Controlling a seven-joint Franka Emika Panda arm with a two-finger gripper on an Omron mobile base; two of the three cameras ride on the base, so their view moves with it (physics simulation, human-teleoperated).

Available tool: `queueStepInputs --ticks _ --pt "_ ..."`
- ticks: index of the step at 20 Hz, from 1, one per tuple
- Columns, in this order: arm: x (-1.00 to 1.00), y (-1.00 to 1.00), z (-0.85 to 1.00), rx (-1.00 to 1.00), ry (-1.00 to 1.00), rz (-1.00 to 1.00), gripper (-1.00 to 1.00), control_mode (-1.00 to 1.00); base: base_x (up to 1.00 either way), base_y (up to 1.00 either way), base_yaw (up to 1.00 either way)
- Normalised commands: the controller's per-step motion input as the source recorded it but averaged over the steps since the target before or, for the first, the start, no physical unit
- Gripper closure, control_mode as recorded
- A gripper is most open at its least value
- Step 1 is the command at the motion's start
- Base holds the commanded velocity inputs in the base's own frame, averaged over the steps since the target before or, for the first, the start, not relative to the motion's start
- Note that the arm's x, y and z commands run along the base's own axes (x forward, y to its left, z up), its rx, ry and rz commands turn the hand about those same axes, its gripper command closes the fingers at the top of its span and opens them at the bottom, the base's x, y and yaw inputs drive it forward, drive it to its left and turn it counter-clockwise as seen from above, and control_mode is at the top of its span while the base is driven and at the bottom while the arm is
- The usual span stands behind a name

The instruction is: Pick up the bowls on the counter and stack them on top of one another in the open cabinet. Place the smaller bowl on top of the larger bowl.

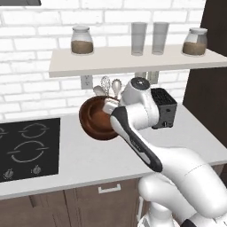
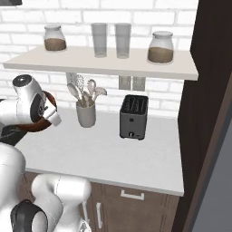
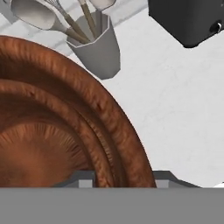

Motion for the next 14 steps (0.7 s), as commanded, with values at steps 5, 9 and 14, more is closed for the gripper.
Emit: queueStepInputs --ticks 5,9,14 --pt "-0.33 -0.25 1.00 0.13 -0.02 -0.09 1.00 -1.00 0.00 0.00 0.00" --pt "-0.08 -0.24 1.00 0.09 -0.04 -0.10 1.00 -1.00 0.00 0.00 0.00" --pt "0.01 -0.11 1.00 0.03 -0.04 -0.15 1.00 -1.00 0.00 0.00 0.00"
